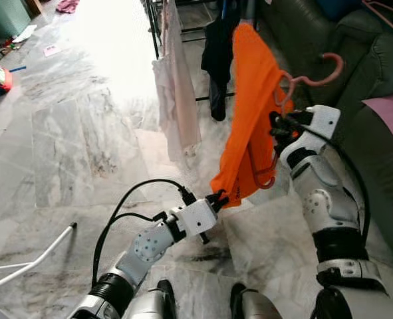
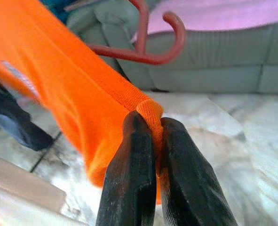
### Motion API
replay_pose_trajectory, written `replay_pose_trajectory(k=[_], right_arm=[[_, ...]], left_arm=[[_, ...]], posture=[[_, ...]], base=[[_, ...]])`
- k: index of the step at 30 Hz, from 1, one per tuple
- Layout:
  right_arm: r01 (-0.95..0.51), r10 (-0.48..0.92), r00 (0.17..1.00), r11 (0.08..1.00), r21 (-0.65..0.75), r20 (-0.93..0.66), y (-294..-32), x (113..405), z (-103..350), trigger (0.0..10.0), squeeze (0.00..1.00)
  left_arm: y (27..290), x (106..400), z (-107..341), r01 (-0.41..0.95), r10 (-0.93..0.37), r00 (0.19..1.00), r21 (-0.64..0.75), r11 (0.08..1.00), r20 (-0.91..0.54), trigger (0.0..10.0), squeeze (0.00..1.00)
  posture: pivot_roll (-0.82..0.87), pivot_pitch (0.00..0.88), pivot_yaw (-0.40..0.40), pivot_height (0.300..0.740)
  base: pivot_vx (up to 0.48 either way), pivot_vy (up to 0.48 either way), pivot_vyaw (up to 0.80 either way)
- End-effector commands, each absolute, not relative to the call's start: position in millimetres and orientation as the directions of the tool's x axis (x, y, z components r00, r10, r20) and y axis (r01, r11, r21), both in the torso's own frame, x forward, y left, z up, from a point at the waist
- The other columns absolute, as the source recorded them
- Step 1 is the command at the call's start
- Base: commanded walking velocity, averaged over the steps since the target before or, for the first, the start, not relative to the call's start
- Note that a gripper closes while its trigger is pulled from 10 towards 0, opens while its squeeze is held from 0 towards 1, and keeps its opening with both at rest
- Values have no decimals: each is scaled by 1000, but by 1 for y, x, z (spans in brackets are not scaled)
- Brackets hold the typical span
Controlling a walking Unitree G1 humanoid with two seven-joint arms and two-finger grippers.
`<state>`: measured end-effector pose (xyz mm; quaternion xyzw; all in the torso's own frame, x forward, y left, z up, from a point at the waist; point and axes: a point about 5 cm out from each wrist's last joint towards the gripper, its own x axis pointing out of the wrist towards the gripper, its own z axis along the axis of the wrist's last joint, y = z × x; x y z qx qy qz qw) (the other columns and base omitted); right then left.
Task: Hang hanger
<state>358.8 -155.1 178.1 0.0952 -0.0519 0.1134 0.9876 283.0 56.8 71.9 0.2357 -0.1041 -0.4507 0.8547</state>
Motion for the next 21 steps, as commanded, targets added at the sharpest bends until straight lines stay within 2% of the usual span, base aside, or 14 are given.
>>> replay_pose_trajectory(k=[1, 7, 8, 9, 10, 11, 12, 21], right_arm=[[-267, 244, 949, 958, 100, 201, -150, 356, 194, 10000, 0], [-269, 252, 947, 961, 65, 201, -145, 355, 191, 10000, 0], [-271, 254, 946, 961, 62, 201, -145, 354, 190, 10000, 0], [-272, 255, 946, 960, 60, 201, -144, 354, 190, 10000, 0], [-273, 257, 945, 960, 56, 203, -143, 353, 190, 10000, 0], [-274, 257, 944, 960, 54, 204, -143, 353, 190, 10000, 0], [-275, 259, 944, 960, 54, 205, -143, 353, 190, 10000, 0], [-277, 276, 944, 961, -21, 183, -145, 351, 179, 10000, 0]], left_arm=[[56, 276, 59, 766, -835, 539, 474, 434, -107, 10000, 0], [45, 273, 56, 802, -858, 490, 465, 376, -152, 10000, 0], [44, 273, 57, 802, -858, 492, 462, 380, -149, 10000, 43], [43, 273, 57, 801, -857, 494, 459, 384, -146, 10000, 43], [42, 274, 57, 804, -856, 496, 451, 388, -146, 10000, 812], [41, 274, 57, 805, -857, 495, 448, 389, -146, 10000, 812], [40, 275, 58, 807, -857, 495, 440, 394, -141, 10000, 1000], [27, 275, 64, 814, -869, 485, 416, 405, -102, 10000, 1000]], posture=[[-99, 237, 56, 740], [-106, 235, 55, 740], [-106, 235, 55, 740], [-105, 236, 53, 740], [-106, 238, 52, 740], [-106, 238, 52, 740], [-106, 239, 52, 740], [-110, 253, 48, 740]], base=[[0, 0, 0], [0, 0, 0], [0, 0, 0], [0, 0, 0], [0, 0, 0], [0, 0, 0], [0, 0, 0], [0, 0, 0]])
